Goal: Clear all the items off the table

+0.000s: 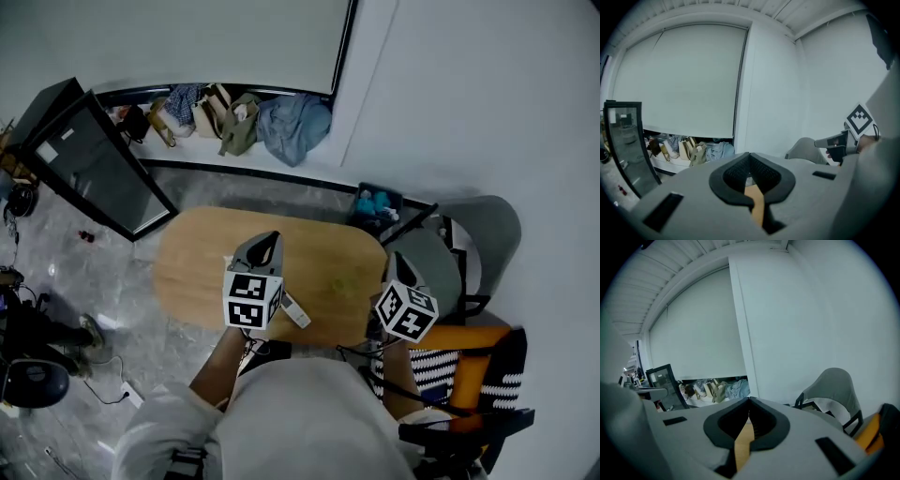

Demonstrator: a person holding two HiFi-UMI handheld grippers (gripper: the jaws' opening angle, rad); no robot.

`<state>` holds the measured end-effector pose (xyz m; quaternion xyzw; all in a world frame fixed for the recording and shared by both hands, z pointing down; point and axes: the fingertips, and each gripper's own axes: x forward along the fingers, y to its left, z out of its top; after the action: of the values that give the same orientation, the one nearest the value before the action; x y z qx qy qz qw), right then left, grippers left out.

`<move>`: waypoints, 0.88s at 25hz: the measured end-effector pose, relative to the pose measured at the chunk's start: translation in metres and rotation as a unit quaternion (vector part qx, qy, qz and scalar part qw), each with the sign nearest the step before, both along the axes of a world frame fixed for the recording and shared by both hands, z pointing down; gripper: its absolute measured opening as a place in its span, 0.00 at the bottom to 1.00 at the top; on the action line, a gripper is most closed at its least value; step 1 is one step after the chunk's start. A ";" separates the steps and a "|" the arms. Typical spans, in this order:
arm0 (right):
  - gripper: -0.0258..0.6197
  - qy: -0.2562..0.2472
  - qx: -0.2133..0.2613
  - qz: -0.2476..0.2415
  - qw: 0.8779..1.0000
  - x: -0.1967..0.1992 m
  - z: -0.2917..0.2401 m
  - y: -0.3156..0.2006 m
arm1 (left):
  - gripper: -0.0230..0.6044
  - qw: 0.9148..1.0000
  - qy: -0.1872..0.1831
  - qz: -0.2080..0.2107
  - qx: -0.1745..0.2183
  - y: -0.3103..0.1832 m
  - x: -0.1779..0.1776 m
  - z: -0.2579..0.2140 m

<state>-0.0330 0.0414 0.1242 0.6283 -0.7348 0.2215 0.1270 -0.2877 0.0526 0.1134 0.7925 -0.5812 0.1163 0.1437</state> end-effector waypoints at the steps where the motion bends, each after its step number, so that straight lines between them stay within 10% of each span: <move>1: 0.08 0.004 -0.003 0.001 1.000 -0.005 -0.001 -0.009 | 0.05 1.000 0.005 0.000 -0.002 -0.012 -0.006 0.000; 22: 0.08 0.020 -0.103 -0.030 0.994 0.011 0.113 -0.052 | 0.05 0.990 0.005 -0.061 -0.125 -0.024 -0.020 0.118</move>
<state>-0.0216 -0.0102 0.2376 0.5937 -0.7240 0.2798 0.2122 -0.3076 0.0290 0.2317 0.7323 -0.6083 0.1747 0.2511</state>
